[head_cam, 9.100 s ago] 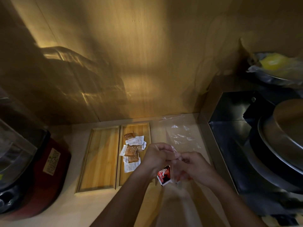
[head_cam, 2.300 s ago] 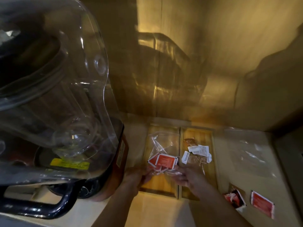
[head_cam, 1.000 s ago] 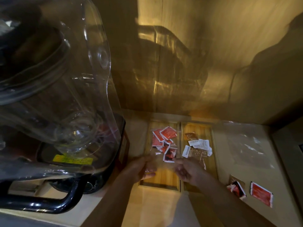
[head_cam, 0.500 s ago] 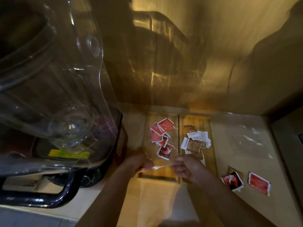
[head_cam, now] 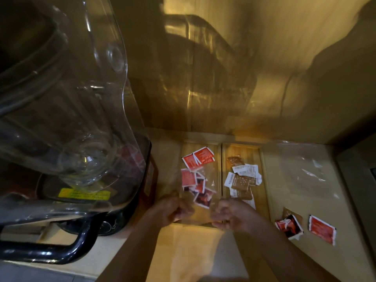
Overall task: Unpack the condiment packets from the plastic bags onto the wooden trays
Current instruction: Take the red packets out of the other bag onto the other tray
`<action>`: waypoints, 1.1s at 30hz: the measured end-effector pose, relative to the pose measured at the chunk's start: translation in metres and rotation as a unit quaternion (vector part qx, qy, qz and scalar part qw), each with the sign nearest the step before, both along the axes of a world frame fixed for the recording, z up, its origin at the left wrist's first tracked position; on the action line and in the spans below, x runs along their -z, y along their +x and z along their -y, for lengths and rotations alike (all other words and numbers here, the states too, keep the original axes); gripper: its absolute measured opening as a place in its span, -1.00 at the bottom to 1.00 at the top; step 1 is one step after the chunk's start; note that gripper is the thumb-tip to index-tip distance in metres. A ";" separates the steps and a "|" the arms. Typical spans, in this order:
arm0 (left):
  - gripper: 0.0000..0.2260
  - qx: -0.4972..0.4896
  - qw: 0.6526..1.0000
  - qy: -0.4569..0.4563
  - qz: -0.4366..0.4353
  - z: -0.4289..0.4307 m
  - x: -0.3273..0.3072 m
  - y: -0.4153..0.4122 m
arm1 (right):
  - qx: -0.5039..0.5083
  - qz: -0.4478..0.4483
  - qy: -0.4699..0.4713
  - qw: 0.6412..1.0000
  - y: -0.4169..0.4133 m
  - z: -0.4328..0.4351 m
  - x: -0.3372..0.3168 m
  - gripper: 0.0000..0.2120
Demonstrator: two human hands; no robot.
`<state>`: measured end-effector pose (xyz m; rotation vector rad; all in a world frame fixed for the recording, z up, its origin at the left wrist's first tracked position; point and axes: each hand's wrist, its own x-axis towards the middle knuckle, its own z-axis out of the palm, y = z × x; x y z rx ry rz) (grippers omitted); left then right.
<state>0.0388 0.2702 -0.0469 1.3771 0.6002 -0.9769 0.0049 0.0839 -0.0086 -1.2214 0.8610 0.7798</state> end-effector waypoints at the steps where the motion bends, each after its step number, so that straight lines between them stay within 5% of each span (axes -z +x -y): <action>1: -0.81 0.013 1.000 0.009 -0.005 0.000 -0.001 0.001 | -0.013 -0.016 0.002 1.000 0.000 0.001 -0.001 -0.91; 7: -0.75 -0.014 1.000 0.020 0.008 0.007 -0.009 0.013 | -0.015 0.021 0.003 1.000 0.011 -0.001 -0.009 -0.90; 12: -0.89 -0.063 0.998 -0.007 -0.015 0.019 -0.022 0.022 | 0.024 0.070 0.003 0.997 0.018 -0.007 -0.017 -0.93; 16: -0.91 -0.102 0.991 0.017 0.083 0.023 -0.030 0.029 | 0.025 0.130 -0.056 0.990 0.023 -0.006 -0.025 -0.91; 22: -0.74 -0.037 0.999 0.014 0.026 0.006 -0.010 0.012 | -0.070 0.039 -0.036 0.996 0.002 -0.002 -0.008 -0.85; 28: -0.85 -0.020 0.999 -0.022 -0.015 0.008 -0.015 0.011 | 0.004 0.016 0.012 1.000 0.001 0.003 -0.003 -0.89; 33: -0.80 -0.087 0.995 0.005 0.040 0.013 -0.024 0.020 | 0.048 0.042 0.030 0.997 0.016 0.005 -0.013 -0.91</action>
